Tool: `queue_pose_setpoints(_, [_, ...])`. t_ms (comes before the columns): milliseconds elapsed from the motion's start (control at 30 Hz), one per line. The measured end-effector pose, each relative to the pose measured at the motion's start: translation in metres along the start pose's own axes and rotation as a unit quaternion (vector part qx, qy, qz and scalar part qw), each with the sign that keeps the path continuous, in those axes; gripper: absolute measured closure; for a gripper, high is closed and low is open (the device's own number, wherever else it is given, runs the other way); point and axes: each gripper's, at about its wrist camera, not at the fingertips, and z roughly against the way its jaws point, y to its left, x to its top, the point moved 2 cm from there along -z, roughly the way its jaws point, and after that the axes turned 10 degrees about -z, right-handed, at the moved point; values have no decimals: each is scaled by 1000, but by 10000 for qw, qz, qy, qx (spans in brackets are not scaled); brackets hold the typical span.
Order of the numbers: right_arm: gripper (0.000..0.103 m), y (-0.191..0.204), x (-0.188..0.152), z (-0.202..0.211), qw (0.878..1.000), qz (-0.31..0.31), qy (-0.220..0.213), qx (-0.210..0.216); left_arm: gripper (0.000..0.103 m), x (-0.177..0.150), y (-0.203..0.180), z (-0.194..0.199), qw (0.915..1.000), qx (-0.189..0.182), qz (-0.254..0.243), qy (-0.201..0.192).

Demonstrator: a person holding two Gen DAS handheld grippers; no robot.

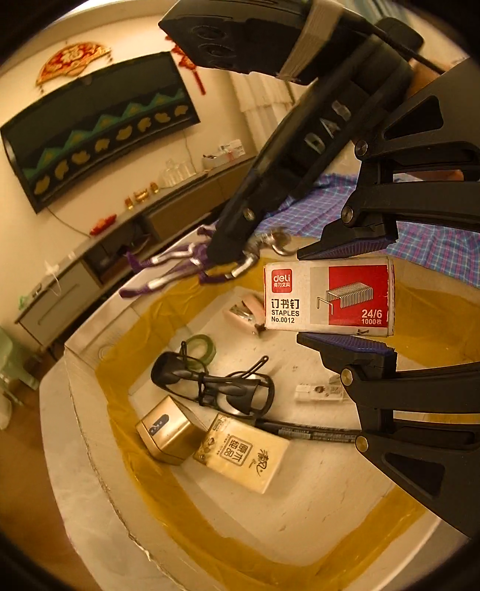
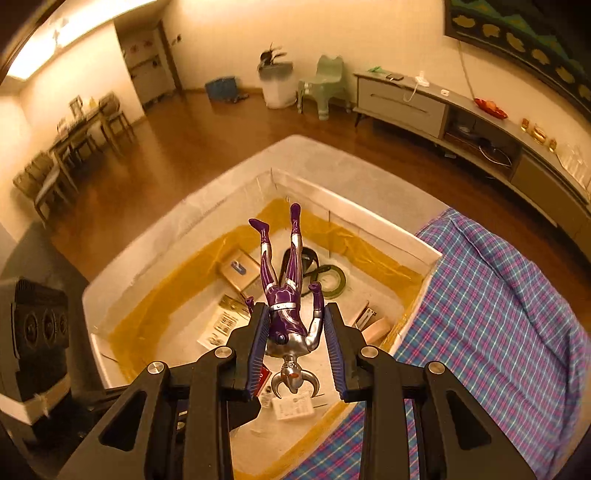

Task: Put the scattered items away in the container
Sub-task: 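Open the right gripper dropping the figurine while the left gripper releases the staples box into the box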

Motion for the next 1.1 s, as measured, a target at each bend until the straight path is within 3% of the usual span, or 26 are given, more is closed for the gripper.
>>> queue_pose_setpoints(233, [71,3,10,-29,9981,300,412,-332,64,8,10,-5,9985,430,301,144])
queue_pose_setpoints(333, [71,-3,13,-47,9968,175,743,-249,64,9,17,-6,9970,629,421,156])
queue_pose_setpoints(600, [71,-12,14,-77,9911,16,1256,-432,63,6,30,-12,9962,632,516,307])
queue_pose_setpoints(700, [69,-12,12,-81,9901,41,1288,-564,48,4,33,-17,9962,525,529,453])
queue_pose_setpoints(767, [54,-14,11,-80,9900,8,1260,-642,48,2,36,-18,9957,516,551,544])
queue_pose_setpoints(800, [52,-14,10,-78,9903,1,1227,-659,47,0,38,-17,9958,500,545,541])
queue_pose_setpoints(1100, [52,-10,-5,-55,9928,-82,1112,-428,46,1,33,20,9970,732,133,-235])
